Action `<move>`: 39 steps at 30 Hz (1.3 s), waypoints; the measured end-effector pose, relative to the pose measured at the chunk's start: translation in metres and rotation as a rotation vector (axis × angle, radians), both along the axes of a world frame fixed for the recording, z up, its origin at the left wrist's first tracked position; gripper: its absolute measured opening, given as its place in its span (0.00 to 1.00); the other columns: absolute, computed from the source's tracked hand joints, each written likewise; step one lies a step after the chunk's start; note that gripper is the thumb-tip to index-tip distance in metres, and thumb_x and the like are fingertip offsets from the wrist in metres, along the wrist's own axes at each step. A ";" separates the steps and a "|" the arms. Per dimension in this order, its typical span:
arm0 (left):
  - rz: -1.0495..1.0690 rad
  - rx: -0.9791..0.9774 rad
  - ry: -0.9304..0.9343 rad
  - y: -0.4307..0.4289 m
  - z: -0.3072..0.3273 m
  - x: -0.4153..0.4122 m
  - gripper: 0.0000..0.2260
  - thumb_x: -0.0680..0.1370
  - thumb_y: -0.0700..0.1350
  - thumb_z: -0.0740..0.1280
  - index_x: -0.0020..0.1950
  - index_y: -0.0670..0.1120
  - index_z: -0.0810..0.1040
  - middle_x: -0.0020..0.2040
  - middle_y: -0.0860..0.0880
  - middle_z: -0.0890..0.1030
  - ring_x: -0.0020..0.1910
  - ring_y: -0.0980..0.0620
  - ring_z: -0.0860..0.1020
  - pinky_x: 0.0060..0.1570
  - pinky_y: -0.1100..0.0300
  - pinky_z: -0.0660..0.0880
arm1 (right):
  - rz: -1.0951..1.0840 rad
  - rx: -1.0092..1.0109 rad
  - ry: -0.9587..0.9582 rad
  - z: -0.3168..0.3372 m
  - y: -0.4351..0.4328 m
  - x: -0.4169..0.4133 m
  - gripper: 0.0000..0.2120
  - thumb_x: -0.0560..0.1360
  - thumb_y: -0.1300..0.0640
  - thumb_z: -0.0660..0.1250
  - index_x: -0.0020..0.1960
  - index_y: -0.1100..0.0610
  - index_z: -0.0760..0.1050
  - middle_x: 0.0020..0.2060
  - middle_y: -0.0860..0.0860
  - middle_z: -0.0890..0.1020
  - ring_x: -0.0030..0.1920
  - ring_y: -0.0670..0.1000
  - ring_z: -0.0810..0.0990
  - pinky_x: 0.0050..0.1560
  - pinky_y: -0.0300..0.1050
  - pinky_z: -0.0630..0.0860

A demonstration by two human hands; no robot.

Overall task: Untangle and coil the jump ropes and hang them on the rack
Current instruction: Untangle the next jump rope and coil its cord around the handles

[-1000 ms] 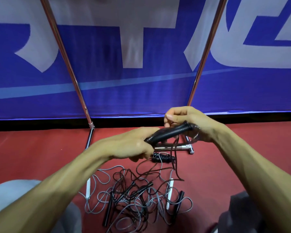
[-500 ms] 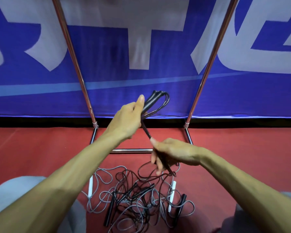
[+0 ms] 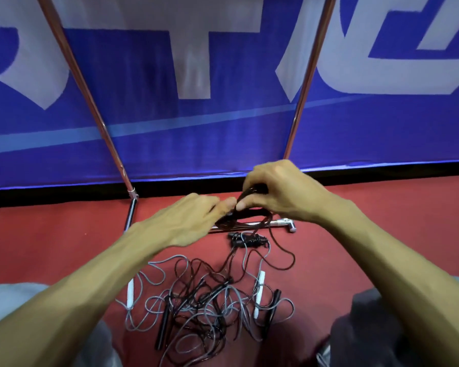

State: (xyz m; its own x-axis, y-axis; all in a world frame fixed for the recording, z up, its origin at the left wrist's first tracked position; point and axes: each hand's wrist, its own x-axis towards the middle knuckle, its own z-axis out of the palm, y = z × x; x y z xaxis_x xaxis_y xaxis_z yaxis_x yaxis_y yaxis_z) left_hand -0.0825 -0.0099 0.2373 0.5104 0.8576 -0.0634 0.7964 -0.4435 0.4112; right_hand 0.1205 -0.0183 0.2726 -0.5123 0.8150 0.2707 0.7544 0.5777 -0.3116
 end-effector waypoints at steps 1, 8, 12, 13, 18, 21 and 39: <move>-0.052 -0.027 0.033 -0.004 -0.002 0.006 0.43 0.64 0.79 0.39 0.44 0.45 0.74 0.34 0.48 0.74 0.36 0.44 0.73 0.38 0.50 0.70 | -0.039 0.004 0.029 0.001 0.000 0.007 0.18 0.65 0.38 0.73 0.41 0.53 0.80 0.34 0.46 0.79 0.36 0.47 0.75 0.39 0.49 0.74; -0.200 0.066 0.180 -0.024 -0.006 0.025 0.16 0.69 0.63 0.70 0.41 0.53 0.70 0.31 0.53 0.72 0.30 0.55 0.71 0.35 0.54 0.75 | -0.103 -0.233 -0.038 -0.010 -0.005 0.016 0.27 0.62 0.34 0.72 0.31 0.59 0.73 0.23 0.53 0.74 0.27 0.51 0.69 0.32 0.49 0.72; -0.294 -0.039 -0.171 -0.038 0.001 0.034 0.06 0.70 0.45 0.69 0.39 0.49 0.72 0.29 0.52 0.72 0.28 0.54 0.69 0.32 0.59 0.71 | -0.066 -0.424 0.162 -0.019 0.002 0.026 0.17 0.68 0.47 0.74 0.27 0.54 0.73 0.23 0.49 0.71 0.26 0.46 0.68 0.30 0.39 0.66; -0.277 -0.090 -0.238 -0.037 0.005 0.033 0.06 0.71 0.43 0.69 0.41 0.49 0.72 0.30 0.54 0.72 0.29 0.55 0.68 0.32 0.61 0.68 | -0.038 -0.480 0.229 -0.022 0.004 0.030 0.16 0.70 0.51 0.74 0.29 0.56 0.74 0.24 0.50 0.71 0.27 0.46 0.68 0.30 0.40 0.66; -0.183 -0.335 -0.411 -0.023 0.013 0.019 0.16 0.74 0.39 0.67 0.51 0.54 0.63 0.26 0.55 0.73 0.26 0.54 0.67 0.30 0.59 0.66 | 0.118 -0.531 0.357 -0.034 0.000 0.034 0.16 0.68 0.48 0.72 0.35 0.60 0.74 0.28 0.51 0.74 0.29 0.40 0.70 0.30 0.37 0.67; -0.143 -0.382 -0.535 -0.021 0.018 0.013 0.22 0.76 0.38 0.67 0.59 0.57 0.59 0.33 0.47 0.77 0.28 0.50 0.68 0.29 0.57 0.67 | 0.070 -0.461 0.333 -0.042 -0.003 0.023 0.09 0.70 0.54 0.67 0.40 0.60 0.78 0.31 0.53 0.77 0.31 0.38 0.73 0.33 0.31 0.70; 0.192 0.239 -0.598 -0.027 0.013 -0.004 0.06 0.81 0.49 0.62 0.52 0.48 0.75 0.37 0.42 0.80 0.32 0.47 0.72 0.37 0.55 0.70 | -0.206 -0.464 0.044 -0.044 -0.020 -0.032 0.14 0.74 0.45 0.67 0.50 0.52 0.67 0.32 0.49 0.78 0.31 0.51 0.78 0.33 0.44 0.72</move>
State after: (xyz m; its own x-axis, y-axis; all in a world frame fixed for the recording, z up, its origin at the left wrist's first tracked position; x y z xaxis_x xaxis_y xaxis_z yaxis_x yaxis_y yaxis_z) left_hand -0.0866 -0.0367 0.2507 0.2355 0.8918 0.3862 0.5355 -0.4507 0.7142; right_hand 0.0882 -0.0382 0.2284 -0.3248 0.9373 -0.1266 0.8186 0.2116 -0.5340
